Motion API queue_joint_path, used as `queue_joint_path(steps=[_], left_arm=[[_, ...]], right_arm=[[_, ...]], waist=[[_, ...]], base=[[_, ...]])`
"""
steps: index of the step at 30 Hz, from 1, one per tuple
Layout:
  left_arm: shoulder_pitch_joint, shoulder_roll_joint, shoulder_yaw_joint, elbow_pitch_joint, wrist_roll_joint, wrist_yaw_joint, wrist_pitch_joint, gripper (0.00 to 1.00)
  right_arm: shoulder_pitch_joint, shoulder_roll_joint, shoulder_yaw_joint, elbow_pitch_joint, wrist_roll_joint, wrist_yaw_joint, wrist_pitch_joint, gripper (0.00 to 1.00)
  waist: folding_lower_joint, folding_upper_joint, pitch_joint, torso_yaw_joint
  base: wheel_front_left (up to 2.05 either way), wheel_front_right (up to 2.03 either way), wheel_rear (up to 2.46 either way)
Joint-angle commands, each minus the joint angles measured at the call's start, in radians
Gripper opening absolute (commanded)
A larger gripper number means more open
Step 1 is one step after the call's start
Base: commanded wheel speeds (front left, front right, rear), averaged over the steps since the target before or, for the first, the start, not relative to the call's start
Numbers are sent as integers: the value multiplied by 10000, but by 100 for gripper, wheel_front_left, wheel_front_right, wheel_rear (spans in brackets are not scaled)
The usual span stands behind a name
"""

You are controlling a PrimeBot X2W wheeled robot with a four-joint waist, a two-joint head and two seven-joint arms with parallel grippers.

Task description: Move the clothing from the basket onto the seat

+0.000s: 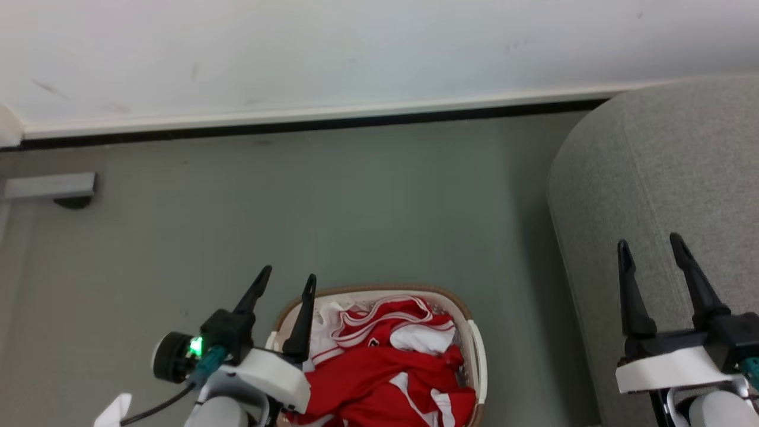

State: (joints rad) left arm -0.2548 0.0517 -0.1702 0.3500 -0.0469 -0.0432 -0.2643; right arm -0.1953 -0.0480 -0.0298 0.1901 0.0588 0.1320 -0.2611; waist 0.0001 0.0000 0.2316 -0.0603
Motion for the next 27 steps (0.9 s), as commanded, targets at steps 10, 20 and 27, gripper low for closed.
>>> queue_joint_path(steps=[10, 20, 27], left_arm=[[-2699, 292, -1461, 2990, 870, -684, 713, 100], [-4187, 541, -3017, 5107, 775, -877, 2092, 100], [-5160, 873, -3932, 6121, 225, -853, 2637, 100]], right_arm=[[-1758, -10, 410, -587, 330, -24, -27, 100], [-2633, -7, 593, -1075, 922, -24, -27, 100], [-3005, -7, 660, -1282, 1065, -24, -27, 100]], waist=[[-1, 0, 3131, -735], [-1, 0, 4849, -1347], [-1, 0, 5908, -1568]], base=[[0, 0, 0], [0, 0, 0], [0, 0, 0]])
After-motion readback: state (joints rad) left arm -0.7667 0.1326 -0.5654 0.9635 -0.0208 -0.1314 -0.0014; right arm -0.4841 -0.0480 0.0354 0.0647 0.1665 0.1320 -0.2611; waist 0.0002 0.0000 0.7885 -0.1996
